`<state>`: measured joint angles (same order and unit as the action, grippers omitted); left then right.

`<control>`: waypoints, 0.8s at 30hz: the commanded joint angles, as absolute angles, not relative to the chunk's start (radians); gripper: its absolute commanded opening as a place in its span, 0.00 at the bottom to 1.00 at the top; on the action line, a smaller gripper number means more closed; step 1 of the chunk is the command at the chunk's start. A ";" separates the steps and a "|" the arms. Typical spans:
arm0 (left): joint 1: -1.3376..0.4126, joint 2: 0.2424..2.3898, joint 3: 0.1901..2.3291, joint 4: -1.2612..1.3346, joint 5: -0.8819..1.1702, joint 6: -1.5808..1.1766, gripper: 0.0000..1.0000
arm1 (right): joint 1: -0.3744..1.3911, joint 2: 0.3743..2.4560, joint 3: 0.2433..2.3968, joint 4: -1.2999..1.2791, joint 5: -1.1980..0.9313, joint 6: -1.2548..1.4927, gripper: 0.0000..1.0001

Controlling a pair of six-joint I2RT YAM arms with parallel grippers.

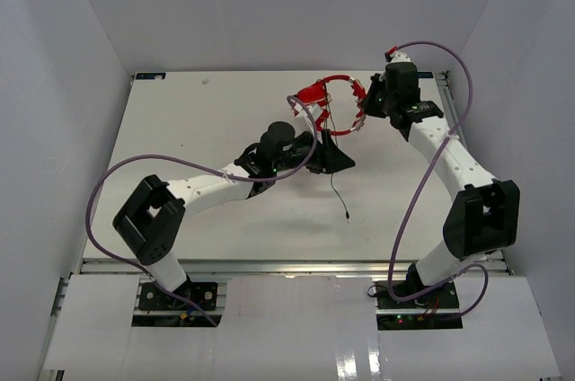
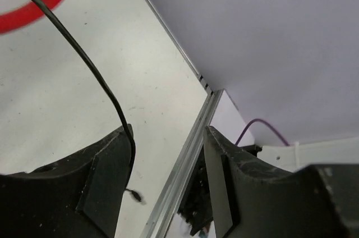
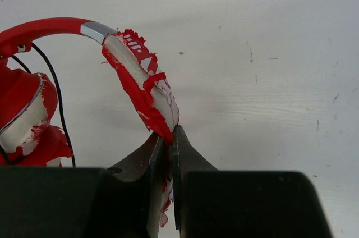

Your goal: Wrap the headphones

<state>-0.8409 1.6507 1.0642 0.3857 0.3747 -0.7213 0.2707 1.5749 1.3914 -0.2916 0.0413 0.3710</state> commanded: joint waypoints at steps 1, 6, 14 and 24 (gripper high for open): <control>-0.892 1.622 0.951 0.486 0.299 -0.412 0.66 | 0.241 1.553 1.506 -0.269 -0.174 0.485 0.08; -0.894 1.729 0.867 0.630 0.287 -0.274 0.40 | 0.205 1.508 1.509 -0.286 -0.316 0.539 0.08; -0.878 1.815 0.816 0.807 0.242 -0.270 0.00 | 0.111 1.411 1.469 -0.264 -0.589 0.532 0.08; -0.635 1.773 0.630 1.155 0.583 -0.485 0.00 | 0.049 1.277 1.316 -0.227 -1.026 -0.020 0.08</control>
<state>-0.7398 1.8046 0.6576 1.0273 0.3918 -0.3737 0.0460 1.3564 1.3149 -0.2742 -0.7646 0.2574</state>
